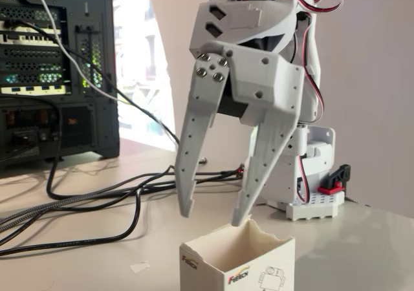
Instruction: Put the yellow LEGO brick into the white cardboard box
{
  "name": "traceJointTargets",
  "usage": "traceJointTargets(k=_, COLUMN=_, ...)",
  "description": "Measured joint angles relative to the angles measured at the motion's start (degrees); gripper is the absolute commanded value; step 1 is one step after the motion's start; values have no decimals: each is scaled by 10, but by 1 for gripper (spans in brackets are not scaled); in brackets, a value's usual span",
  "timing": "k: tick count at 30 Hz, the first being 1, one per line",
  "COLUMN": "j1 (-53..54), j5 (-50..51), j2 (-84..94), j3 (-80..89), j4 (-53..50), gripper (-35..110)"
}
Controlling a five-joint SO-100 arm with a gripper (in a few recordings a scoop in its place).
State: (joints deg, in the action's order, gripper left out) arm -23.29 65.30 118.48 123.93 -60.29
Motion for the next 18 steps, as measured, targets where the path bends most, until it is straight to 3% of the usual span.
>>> traceJointTargets(k=4, j1=2, j5=-19, j2=13, j3=4, j4=3, gripper=-9)
traceJointTargets(k=9, j1=35, j5=-90, j2=50, j3=40, j4=18, gripper=-9)
traceJointTargets(k=18, j1=125, j5=-345, j2=108, j3=83, j4=31, gripper=-9)
